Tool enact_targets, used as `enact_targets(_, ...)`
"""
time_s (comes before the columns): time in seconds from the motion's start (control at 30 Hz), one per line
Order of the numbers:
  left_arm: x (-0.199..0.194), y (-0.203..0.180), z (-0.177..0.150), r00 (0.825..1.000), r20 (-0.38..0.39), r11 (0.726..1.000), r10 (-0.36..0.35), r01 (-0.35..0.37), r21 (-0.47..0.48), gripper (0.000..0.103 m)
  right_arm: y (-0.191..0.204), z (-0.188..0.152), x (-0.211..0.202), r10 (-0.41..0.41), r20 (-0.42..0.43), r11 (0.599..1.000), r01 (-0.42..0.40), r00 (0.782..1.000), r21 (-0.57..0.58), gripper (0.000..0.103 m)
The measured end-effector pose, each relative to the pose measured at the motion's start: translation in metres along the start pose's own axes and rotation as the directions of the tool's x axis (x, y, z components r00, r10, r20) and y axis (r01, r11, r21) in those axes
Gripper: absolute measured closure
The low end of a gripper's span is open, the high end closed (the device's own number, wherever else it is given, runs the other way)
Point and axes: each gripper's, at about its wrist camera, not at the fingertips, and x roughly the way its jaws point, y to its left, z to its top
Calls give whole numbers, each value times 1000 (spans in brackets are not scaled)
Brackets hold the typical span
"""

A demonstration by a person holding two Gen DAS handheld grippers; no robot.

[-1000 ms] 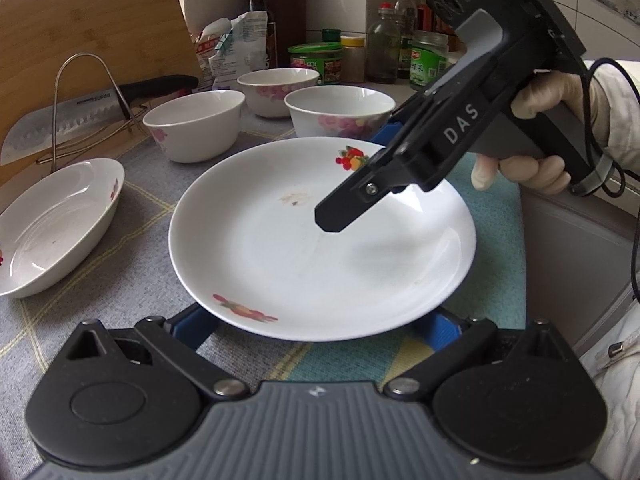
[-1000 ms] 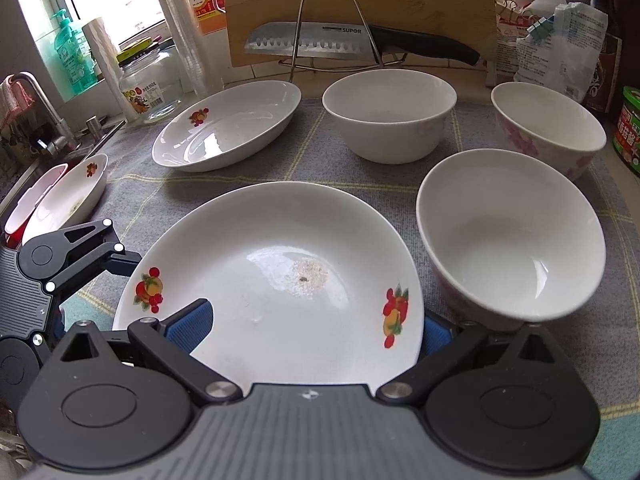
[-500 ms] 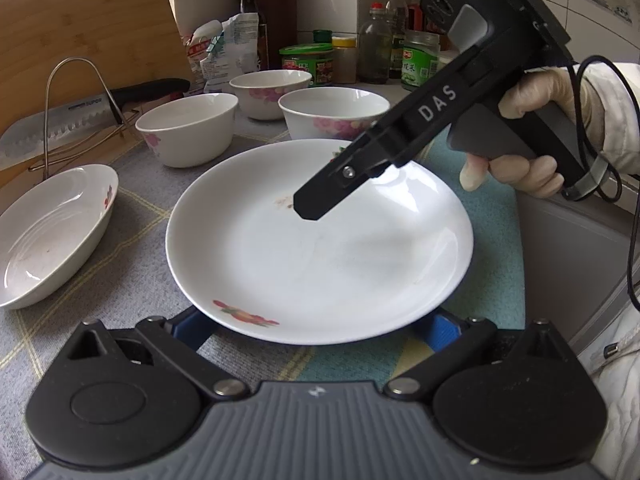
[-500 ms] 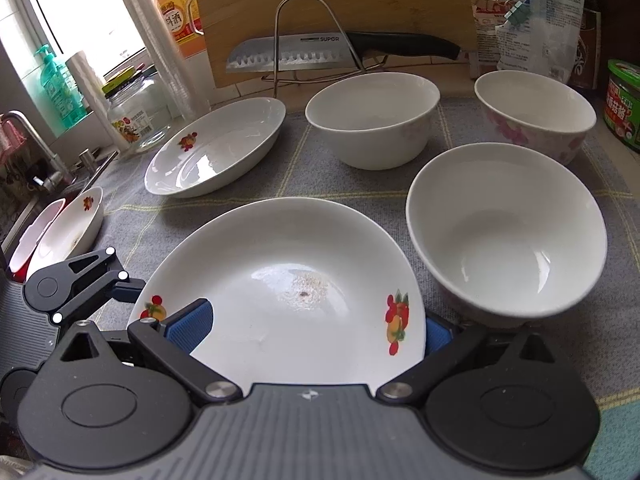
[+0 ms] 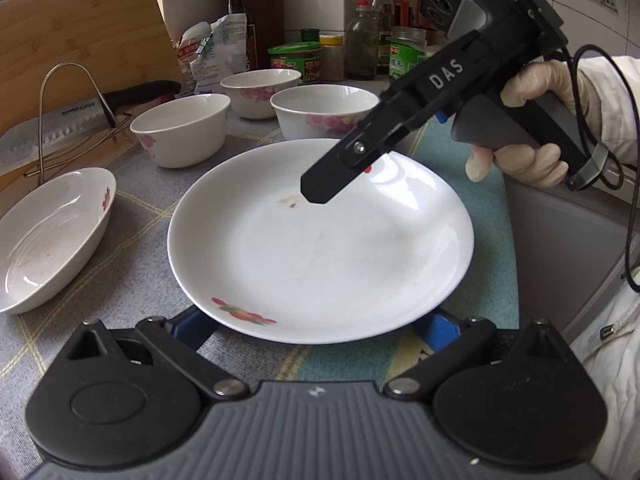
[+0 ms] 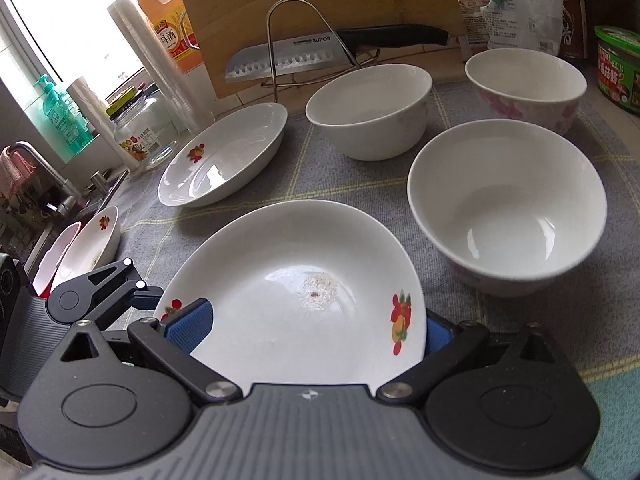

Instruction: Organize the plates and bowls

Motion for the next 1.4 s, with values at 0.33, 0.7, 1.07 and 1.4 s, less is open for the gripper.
enact_targets(0.33, -1, -1, -1, 1000, 6, 1000, -3, 3, 4, 1, -3, 3, 3, 12, 39, 1000, -12, 999, 18, 0)
enact_targets(0.7, -7, -1, -2, 1000, 6, 1000, -1, 1, -17, 1, 6, 6, -1, 0, 18, 1000, 0, 1000, -1, 0)
enact_targets(1.07, -26, -5, -5, 999, 11, 998, 36, -36, -49, 1, 22, 11, -2, 31, -5, 997, -31, 1000, -64, 0)
enact_targets(1.4, -56, 6, -13, 997, 24, 994, 71, -69, -88, 2, 53, 21, 9, 52, -13, 993, -53, 999, -107, 0)
